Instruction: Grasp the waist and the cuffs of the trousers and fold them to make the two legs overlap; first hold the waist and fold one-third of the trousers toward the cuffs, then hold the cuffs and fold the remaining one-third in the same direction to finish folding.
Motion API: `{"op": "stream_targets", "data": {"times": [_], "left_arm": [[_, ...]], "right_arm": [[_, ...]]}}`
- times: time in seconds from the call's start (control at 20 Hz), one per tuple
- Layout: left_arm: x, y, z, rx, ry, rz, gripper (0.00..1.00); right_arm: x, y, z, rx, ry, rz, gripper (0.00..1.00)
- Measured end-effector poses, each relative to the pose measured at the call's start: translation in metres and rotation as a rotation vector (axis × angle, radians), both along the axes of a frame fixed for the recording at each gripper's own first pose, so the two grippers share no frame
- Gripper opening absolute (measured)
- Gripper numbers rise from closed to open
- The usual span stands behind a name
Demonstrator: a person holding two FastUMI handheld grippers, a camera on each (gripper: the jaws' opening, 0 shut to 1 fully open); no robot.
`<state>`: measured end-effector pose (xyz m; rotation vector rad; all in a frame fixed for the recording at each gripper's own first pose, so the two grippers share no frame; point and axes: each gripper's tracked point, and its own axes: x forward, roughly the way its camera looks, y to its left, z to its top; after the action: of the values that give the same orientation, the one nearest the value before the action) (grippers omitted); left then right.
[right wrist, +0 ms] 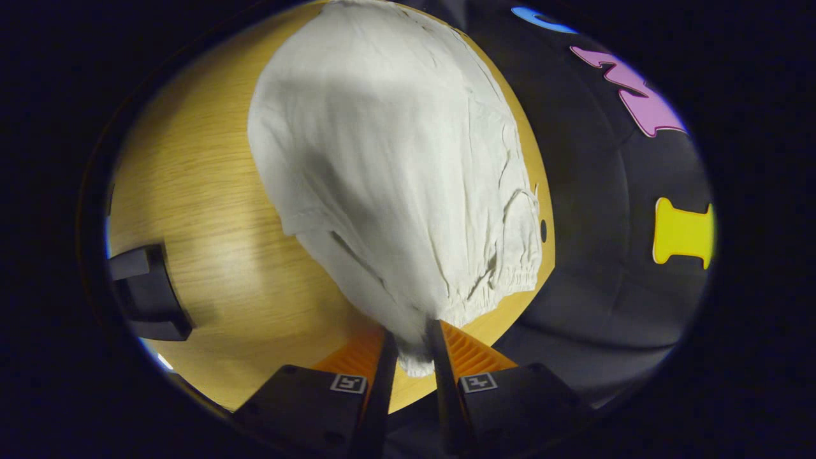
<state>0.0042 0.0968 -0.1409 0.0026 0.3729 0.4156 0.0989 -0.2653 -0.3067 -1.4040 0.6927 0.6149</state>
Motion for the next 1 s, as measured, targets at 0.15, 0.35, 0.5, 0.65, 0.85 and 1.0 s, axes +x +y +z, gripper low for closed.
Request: {"op": "stream_targets", "data": {"times": [0.15,0.35,0.5,0.65,0.85,1.0], "left_arm": [[-0.003,0.014,-0.015,0.024,0.029,0.001,0.95],[-0.008,0.059,-0.035,0.173,0.114,-0.011,0.97],[-0.013,0.099,-0.051,0.382,0.233,-0.071,0.97],[-0.012,0.129,-0.069,0.587,0.342,-0.187,0.97],[-0.013,0.147,-0.093,0.720,0.465,-0.364,0.96],[-0.009,0.160,-0.115,0.781,0.558,-0.489,0.96]], "right_arm": [[0.004,-0.002,-0.001,-0.008,0.050,-0.038,0.23],[0.003,0.002,0.002,0.017,0.144,-0.080,0.08],[0.008,0.001,-0.006,0.017,0.169,-0.071,0.05],[0.005,0.002,-0.001,-0.001,0.160,-0.063,0.05],[0.005,0.003,-0.001,-0.010,0.163,-0.074,0.05],[0.005,0.003,0.000,-0.023,0.155,-0.068,0.05]]}}
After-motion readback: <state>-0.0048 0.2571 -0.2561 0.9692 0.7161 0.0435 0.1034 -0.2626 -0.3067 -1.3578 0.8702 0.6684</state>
